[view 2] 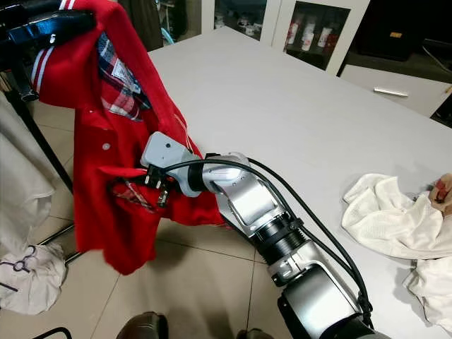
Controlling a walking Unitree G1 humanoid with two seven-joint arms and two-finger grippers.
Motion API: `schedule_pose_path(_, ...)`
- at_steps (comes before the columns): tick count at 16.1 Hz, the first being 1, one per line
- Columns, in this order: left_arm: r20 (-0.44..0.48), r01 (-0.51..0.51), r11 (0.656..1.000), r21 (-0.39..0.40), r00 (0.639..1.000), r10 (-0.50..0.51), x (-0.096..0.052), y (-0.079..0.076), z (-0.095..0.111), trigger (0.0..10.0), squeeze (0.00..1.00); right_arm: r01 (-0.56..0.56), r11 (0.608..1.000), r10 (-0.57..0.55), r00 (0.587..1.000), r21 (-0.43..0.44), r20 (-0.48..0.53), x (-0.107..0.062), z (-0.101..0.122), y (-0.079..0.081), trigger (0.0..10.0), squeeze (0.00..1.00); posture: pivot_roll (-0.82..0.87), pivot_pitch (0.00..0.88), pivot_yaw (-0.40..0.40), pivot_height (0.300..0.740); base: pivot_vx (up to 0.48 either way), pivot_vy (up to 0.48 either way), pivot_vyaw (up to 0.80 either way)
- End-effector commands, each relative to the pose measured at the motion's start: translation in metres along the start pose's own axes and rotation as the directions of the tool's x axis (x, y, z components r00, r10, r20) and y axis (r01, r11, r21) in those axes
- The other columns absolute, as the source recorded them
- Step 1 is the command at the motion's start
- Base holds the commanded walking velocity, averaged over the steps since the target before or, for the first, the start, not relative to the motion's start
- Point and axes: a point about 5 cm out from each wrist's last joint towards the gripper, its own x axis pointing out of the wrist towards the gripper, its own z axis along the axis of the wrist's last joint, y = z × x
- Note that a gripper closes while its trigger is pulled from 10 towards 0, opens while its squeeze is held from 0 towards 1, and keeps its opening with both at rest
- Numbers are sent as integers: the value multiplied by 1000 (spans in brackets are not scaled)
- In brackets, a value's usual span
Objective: Hang hanger
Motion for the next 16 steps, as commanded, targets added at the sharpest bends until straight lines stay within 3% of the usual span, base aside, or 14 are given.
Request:
schedule_pose_path(1,-72,-320,939,-126,947,313,-14,-24,-49,10000,0,202,979,-202,979,-32,0,-20,-1,-28,0,0,138,29,-28,740,0,0,0)
schedule_pose_path(3,-161,-480,858,-182,876,455,-25,-42,-76,10000,0,285,958,-285,959,-29,6,-29,-2,-39,0,0,139,27,-33,740,0,0,0)
schedule_pose_path(7,-203,-510,835,-206,857,473,-28,-49,-84,10000,0,286,958,-286,958,-24,10,-29,-2,-39,0,0,139,22,-33,740,0,0,0)
schedule_pose_path(10,-292,-634,752,-179,764,575,-35,-59,-98,10000,0,345,939,-345,935,15,86,-34,7,-47,0,0,140,20,-31,740,0,0,0)
schedule_pose_path(12,-381,-721,677,-148,673,634,-42,-63,-114,10000,0,392,919,-394,906,43,155,-39,18,-55,0,0,141,19,-30,740,0,0,0)
schedule_pose_path(14,-437,-765,634,-114,611,660,-46,-71,-127,10000,0,379,925,-378,905,36,194,-44,25,-56,0,0,140,18,-30,740,0,0,0)
schedule_pose_path(16,-455,-788,606,-107,581,675,-43,-79,-134,10000,0,388,922,-383,899,19,212,-48,29,-59,0,0,140,17,-30,740,0,0,0)
